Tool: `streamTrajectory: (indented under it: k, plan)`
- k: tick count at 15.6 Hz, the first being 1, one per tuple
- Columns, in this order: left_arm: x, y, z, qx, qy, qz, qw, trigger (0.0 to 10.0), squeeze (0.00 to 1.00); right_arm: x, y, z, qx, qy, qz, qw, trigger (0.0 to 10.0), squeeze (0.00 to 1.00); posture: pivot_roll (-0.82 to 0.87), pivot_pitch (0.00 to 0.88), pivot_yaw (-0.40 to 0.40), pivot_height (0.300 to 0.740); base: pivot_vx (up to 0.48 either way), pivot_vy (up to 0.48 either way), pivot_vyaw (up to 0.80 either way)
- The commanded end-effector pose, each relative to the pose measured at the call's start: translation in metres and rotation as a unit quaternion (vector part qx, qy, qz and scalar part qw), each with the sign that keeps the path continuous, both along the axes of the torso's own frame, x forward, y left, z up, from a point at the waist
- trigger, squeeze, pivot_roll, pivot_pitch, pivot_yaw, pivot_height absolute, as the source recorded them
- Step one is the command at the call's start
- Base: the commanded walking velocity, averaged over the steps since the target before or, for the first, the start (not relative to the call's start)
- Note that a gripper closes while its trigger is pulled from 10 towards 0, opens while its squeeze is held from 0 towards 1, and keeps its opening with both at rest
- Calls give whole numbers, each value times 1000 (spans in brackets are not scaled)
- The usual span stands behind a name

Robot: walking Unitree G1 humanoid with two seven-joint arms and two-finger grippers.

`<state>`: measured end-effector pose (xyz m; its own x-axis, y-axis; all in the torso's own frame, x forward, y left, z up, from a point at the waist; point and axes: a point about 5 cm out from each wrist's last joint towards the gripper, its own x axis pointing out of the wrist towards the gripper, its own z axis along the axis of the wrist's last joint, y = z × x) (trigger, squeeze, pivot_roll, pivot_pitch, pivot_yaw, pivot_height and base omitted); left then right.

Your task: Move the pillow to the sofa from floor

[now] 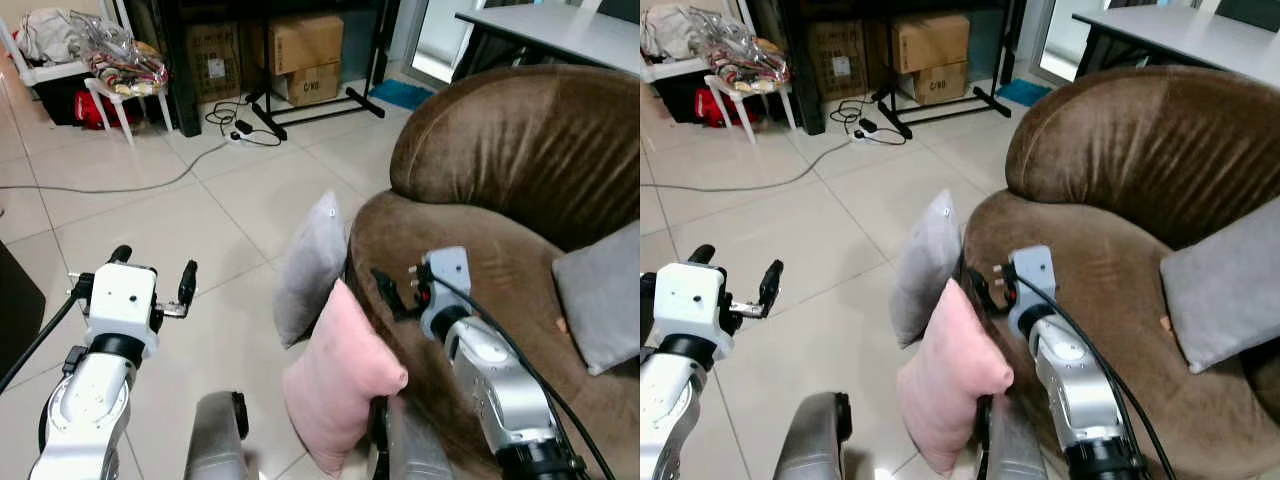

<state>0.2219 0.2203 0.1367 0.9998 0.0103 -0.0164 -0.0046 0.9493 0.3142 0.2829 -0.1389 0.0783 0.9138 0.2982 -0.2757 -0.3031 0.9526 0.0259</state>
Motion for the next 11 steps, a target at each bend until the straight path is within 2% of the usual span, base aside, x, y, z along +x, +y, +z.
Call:
streamTrajectory:
  k: [1, 6, 11]
  plan:
    - [1, 1, -3, 5, 10, -9, 1000, 10000, 0, 3, 0, 2, -2, 1, 7, 1000, 10000, 0, 23, 0, -56, 520, 0, 0, 0]
    - [4, 2, -7, 18, 27, -31, 999, 10000, 0, 17, 12, -6, -9, 29, 52, 998, 10000, 0, 20, 0, -51, 475, 0, 0, 0]
    - [-5, -2, -8, 19, 39, -42, 998, 10000, 0, 19, 29, -18, -7, 58, 91, 994, 10000, 0, 44, 0, -65, 420, 0, 0, 0]
